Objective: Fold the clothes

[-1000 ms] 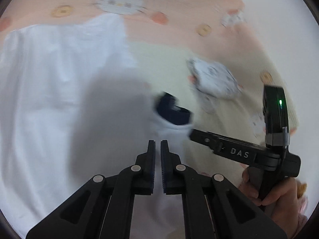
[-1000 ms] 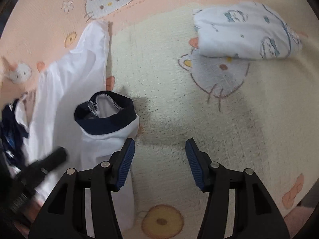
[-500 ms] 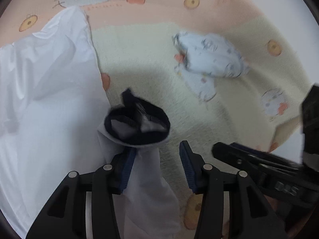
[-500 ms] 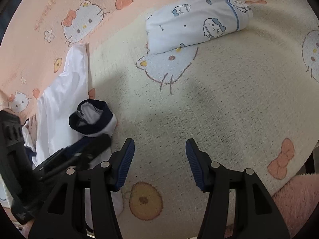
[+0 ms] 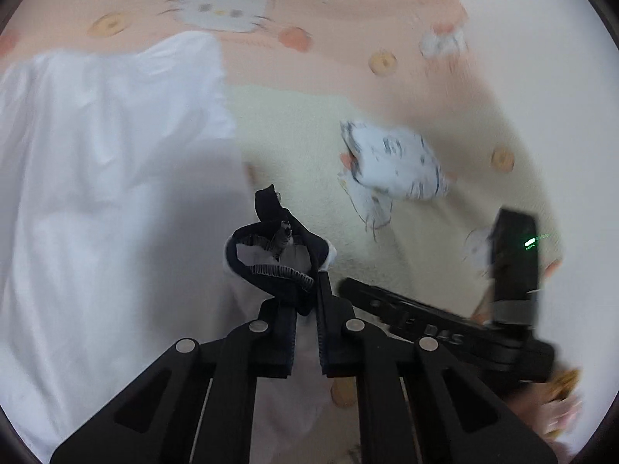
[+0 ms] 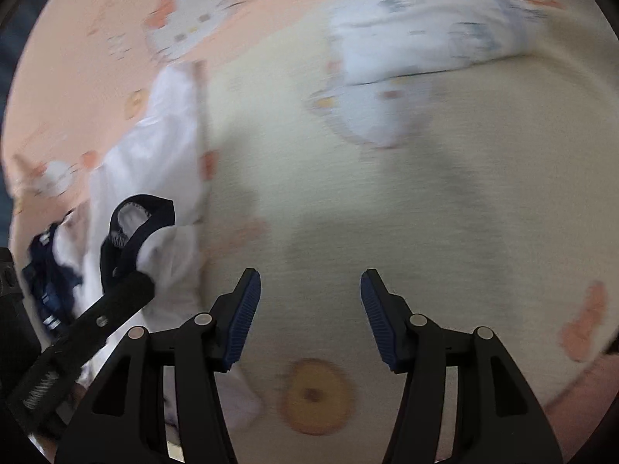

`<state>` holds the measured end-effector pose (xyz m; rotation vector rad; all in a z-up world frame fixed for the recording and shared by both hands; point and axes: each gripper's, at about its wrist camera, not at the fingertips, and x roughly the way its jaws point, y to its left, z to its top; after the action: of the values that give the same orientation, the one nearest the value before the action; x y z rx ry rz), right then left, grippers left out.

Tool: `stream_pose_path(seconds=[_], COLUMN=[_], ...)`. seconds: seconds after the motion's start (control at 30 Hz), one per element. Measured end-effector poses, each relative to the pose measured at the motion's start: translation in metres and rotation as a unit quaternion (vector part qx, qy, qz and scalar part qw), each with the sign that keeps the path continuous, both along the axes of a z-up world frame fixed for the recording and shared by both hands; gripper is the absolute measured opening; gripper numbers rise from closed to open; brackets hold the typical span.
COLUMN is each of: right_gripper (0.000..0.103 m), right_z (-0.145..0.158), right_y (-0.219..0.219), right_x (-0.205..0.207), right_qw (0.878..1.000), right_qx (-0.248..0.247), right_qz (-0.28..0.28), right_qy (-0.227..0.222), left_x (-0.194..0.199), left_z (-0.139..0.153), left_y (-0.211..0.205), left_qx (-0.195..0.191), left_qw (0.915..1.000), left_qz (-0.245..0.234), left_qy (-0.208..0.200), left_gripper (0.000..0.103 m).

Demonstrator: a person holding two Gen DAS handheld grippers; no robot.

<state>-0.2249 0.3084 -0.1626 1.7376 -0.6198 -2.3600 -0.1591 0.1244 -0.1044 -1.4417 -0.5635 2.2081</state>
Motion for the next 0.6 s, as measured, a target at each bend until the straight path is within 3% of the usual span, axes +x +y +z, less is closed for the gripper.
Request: stream_pose_path(seconds=[0.17,0.33,0.47,0.53,0.6], right_gripper=[0.056,0.056,0.056,0.056,0.065], right_z=[-0.001,-0.003,0.006,0.017,0.027], right_y=[-0.053,-0.082,-0.076,-0.076,-0.08], right_x=[0.003,0.031,0.049,0.05,0.049], right_qw=[0.995,0.982,0.982,0.984,0.985], right_qx=[-0.014,0.014,0.028,0.012,-0.008], right_qz=[0.093,0.189,0.187,0.179,0.169], right_qy=[0.018,-0.013,-0.011,0.015,0.042], left_x=[-0.003,0.002,0.014,0.021,0.022], left_z=[-0.015,-0.023,-0.027,-0.025,-0.029], left_y=[-0.052,-0.073,-0.072,-0.071,-0.065], left_qx=[-0.002,-0.041,-0.041,-0.041,-0.027], left_qw=[0.9984,0.9965,0.9978,0.9982,0.9988], left_qz=[0.05,0.065,0.043,0.039,0.033], left_qy=[-0.026,-0.033,-0.029,-0.02,-0.023], left_gripper=[0.01,0.016,0.039,0.041,0.044])
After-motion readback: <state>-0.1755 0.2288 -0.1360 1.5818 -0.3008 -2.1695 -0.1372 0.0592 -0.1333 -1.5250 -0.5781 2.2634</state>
